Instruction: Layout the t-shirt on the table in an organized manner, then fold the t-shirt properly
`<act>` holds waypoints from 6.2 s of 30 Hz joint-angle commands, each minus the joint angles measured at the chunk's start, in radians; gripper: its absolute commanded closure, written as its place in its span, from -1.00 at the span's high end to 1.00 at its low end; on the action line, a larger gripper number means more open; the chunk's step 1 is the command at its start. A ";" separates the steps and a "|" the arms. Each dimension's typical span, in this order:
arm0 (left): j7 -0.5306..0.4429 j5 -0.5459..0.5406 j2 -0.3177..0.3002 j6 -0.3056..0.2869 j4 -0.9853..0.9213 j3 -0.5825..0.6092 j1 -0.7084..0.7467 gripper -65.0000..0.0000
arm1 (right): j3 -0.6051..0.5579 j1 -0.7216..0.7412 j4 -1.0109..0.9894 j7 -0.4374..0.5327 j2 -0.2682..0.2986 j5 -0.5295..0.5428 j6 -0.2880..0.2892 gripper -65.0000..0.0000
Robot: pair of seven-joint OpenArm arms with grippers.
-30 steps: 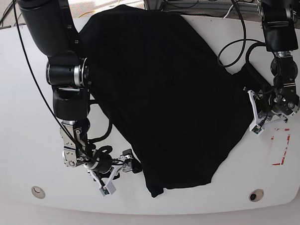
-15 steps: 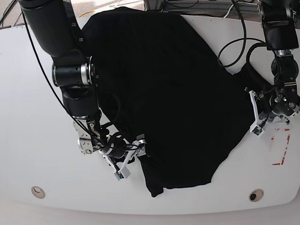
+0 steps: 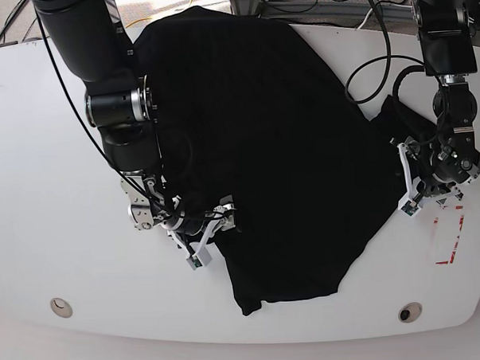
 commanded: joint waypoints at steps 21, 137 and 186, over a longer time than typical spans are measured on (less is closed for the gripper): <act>-0.012 -0.002 -0.019 0.002 0.022 -0.006 -0.023 0.18 | 0.000 0.044 0.017 0.006 0.038 0.002 0.006 -0.99; 0.080 -0.021 0.176 0.002 0.195 0.336 0.207 -0.82 | 0.186 -0.130 0.192 -0.158 0.289 0.014 -0.060 -0.13; 0.081 -0.024 -0.020 0.002 0.209 0.204 0.011 -0.81 | 0.109 0.155 -0.062 0.167 0.238 -0.109 -0.072 -0.10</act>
